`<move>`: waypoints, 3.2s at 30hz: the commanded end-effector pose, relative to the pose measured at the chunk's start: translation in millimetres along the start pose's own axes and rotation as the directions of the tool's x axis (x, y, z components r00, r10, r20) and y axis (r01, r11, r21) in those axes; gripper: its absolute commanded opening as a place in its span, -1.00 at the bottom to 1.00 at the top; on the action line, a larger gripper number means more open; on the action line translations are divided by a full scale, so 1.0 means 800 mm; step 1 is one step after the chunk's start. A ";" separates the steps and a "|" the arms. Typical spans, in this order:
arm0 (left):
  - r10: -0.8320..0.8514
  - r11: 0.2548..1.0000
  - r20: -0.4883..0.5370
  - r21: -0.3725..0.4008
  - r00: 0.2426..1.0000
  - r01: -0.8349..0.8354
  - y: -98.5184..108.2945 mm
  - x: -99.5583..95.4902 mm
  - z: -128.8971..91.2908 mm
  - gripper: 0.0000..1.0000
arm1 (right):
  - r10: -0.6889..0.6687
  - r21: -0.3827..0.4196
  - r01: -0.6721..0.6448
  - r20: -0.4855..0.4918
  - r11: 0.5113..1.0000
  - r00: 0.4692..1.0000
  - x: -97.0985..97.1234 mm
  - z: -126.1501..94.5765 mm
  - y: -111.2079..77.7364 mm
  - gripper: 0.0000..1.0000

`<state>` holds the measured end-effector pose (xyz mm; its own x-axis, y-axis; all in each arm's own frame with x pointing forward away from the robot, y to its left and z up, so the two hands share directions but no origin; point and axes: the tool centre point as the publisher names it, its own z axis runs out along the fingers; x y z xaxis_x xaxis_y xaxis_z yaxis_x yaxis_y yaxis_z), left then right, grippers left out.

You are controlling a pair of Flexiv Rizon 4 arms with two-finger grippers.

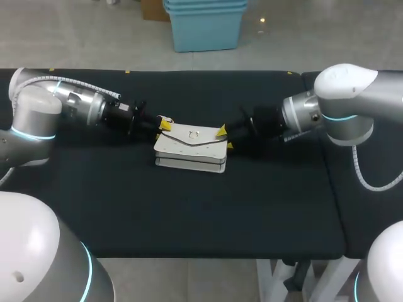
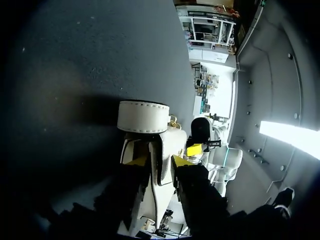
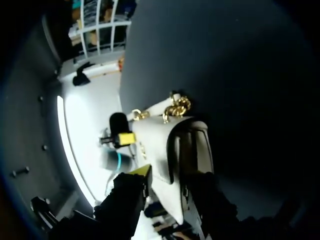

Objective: Pick up the bag, open it, inspect its contents, close it, and place it on the opposite side

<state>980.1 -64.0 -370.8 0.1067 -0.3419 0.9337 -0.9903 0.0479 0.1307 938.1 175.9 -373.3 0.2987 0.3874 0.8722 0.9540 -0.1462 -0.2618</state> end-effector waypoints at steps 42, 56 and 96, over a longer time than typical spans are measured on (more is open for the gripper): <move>-0.025 0.995 0.119 0.094 0.993 0.014 0.066 0.022 -0.009 -0.26 | 0.006 -0.183 0.051 0.298 0.982 0.955 0.010 -0.110 -0.002 1.00; -0.069 0.992 0.172 0.118 0.983 0.049 0.080 -0.001 -0.003 -0.38 | 0.052 -0.229 0.040 0.381 0.973 0.923 -0.005 -0.128 0.014 1.00; 0.075 0.990 0.293 0.091 0.953 -0.106 0.027 -0.006 -0.069 -1.00 | -0.082 -0.187 0.248 0.618 0.951 0.782 -0.010 -0.201 0.037 1.00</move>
<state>955.0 -25.6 -354.4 -0.0006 -0.6059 0.7955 -1.0000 0.0034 0.0018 954.5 25.7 -321.2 0.1604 0.8709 0.4646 0.9793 -0.1995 0.0358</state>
